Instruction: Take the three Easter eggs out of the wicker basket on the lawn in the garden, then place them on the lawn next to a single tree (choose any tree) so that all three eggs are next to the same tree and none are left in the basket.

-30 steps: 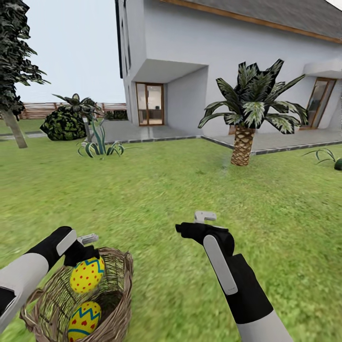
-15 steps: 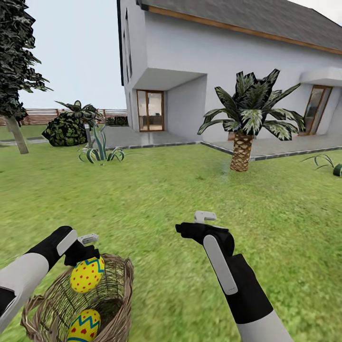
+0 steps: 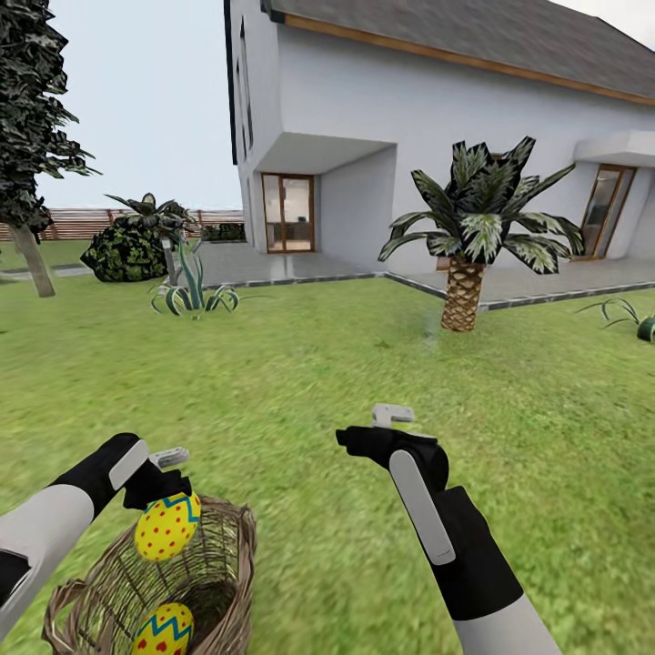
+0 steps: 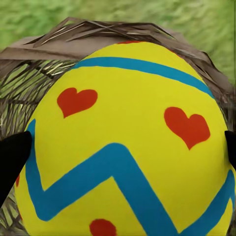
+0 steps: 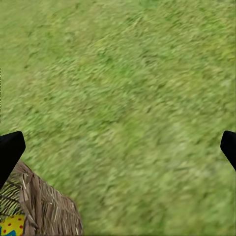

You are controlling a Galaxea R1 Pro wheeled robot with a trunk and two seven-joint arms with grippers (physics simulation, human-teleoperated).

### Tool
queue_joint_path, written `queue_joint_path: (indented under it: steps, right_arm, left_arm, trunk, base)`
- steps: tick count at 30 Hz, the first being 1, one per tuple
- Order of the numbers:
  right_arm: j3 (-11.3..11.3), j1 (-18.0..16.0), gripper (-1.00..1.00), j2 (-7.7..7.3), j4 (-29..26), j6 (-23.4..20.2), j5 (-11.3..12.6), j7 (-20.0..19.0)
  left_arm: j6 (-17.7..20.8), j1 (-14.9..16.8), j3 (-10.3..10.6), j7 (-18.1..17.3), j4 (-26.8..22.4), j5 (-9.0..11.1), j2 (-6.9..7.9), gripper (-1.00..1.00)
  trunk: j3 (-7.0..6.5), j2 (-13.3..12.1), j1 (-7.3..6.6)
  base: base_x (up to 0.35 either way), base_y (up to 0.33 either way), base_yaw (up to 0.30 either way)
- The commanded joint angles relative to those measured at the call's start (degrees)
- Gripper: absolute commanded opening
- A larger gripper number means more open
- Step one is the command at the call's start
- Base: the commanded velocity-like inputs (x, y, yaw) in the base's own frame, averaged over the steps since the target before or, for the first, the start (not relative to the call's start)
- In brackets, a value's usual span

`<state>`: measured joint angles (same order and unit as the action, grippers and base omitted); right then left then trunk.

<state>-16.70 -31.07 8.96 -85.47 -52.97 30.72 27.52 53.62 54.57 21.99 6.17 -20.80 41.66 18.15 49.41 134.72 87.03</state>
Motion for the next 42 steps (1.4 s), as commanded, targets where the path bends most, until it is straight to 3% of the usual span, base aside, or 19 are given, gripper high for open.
queue_joint_path:
  steps: [1,13,25,31,42]
  right_arm:
    - [-0.06,-0.05,1.0,0.0,-0.05,-0.12,0.57,0.6]
    - [-0.09,-0.05,1.0,0.08,-0.05,-0.12,0.57,0.6]
    - [-0.12,-0.05,1.0,0.09,-0.05,-0.12,0.57,0.6]
    - [-2.55,-0.05,1.0,0.02,-0.12,-0.08,0.57,0.65]
    - [-2.82,-0.05,1.0,0.07,-0.13,-0.03,0.57,0.6]
  left_arm:
    - [0.17,0.02,0.34,0.51,-0.12,0.62,0.02,-1.0]
    - [0.08,0.05,0.4,0.52,-0.12,0.6,-0.18,-1.0]
    - [0.08,0.03,0.43,0.6,-0.12,0.58,-0.3,-1.0]
    - [0.07,0.03,0.36,1.99,-0.21,0.61,-0.31,-1.0]
    - [0.08,0.02,0.34,3.76,-2.55,0.55,-0.38,-1.0]
  trunk:
    - [-0.12,-0.39,-0.24]
    - [-2.27,-5.2,-2.87]
    - [-4.43,-10.01,-5.51]
    - [-5.5,-12.42,-6.82]
    - [-7.48,-16.83,-9.24]
  base:
    - [-0.005,0.0,0.0]
    - [-0.247,0.0,0.0]
    - [-0.079,0.0,0.0]
    - [-0.054,0.0,0.0]
    - [-0.176,0.0,0.103]
